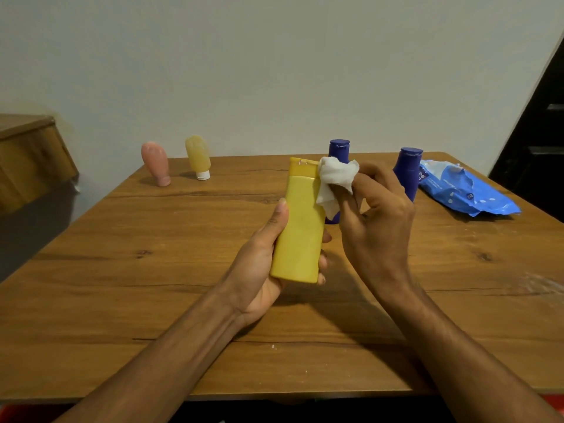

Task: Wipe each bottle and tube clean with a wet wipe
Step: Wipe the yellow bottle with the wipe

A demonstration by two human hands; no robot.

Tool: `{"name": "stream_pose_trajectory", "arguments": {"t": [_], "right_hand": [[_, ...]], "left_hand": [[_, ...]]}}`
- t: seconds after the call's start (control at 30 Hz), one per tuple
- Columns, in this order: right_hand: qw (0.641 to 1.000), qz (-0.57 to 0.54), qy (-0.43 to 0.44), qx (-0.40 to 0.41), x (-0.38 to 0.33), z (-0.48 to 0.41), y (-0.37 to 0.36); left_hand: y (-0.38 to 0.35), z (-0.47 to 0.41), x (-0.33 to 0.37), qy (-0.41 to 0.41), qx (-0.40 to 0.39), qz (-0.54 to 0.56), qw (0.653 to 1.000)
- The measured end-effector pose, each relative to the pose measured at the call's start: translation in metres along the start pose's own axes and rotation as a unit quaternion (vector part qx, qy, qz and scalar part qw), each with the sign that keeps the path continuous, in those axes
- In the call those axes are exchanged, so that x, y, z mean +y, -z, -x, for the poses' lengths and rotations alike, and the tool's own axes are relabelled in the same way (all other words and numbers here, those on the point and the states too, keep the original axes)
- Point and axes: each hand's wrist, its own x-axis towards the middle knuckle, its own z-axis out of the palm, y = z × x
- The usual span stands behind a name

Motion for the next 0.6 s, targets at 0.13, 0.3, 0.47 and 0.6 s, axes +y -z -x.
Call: {"name": "stream_pose_trajectory", "arguments": {"t": [0.13,0.3,0.47,0.6], "right_hand": [[1.000,-0.006,-0.011,0.000,0.0008,0.0008,-0.0015],[1.000,-0.004,-0.018,-0.010,0.0021,0.0009,-0.0022],[0.999,-0.018,-0.038,-0.003,0.0022,0.0005,-0.0029],[0.999,-0.012,-0.014,-0.034,-0.0048,0.0066,-0.0046]], "left_hand": [[-0.0005,0.0009,0.0010,0.001,0.000,0.004,1.000],[0.0025,-0.0007,-0.0010,0.002,0.010,-0.007,1.000],[0.0027,-0.0011,-0.0002,-0.004,0.011,-0.019,1.000],[0.0021,-0.0013,-0.0004,-0.014,0.029,0.016,0.999]]}}
